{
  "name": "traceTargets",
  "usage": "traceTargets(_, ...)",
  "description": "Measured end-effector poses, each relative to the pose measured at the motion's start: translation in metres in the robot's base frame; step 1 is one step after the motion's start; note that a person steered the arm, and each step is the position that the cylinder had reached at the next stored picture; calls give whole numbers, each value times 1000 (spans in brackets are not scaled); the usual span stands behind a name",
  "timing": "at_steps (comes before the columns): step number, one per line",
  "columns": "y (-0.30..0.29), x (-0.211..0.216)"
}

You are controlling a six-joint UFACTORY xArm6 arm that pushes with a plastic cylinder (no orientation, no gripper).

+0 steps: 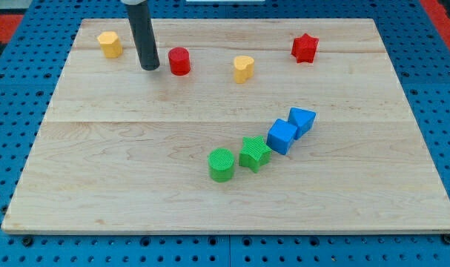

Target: Move the red circle to the top left of green circle

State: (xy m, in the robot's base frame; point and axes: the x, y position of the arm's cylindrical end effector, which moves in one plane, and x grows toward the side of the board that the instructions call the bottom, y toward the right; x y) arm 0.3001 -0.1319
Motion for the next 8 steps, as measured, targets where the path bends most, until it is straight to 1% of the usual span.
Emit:
traceTargets(1,42,-56)
traceTargets(2,26,-27)
traceTargets(3,28,22)
traceTargets(4,29,-18)
traceTargets(6,64,9)
traceTargets(7,75,55)
traceTargets(8,87,45)
